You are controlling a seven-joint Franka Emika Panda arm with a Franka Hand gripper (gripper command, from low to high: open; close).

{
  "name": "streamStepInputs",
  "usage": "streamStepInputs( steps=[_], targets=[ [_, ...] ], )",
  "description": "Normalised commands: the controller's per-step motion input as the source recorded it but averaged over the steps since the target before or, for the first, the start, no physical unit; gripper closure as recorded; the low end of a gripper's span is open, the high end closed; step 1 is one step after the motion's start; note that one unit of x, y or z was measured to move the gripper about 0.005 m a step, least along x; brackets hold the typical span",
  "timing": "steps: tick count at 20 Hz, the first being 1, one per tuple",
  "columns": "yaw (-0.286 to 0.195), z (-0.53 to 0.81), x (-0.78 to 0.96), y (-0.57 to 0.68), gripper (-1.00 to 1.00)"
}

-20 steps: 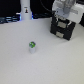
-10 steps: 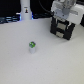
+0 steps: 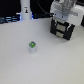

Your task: Open the kcup holder, insert the kcup into the holder, and close the kcup holder

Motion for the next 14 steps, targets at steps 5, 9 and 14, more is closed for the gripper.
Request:
streamStepInputs(
  steps=[5,9,14],
  targets=[
    [-0.068,0.28,0.95,-0.23,1.00],
    [-0.071,0.27,0.94,-0.24,1.00],
    [-0.044,0.16,0.59,-0.20,1.00]
  ],
)
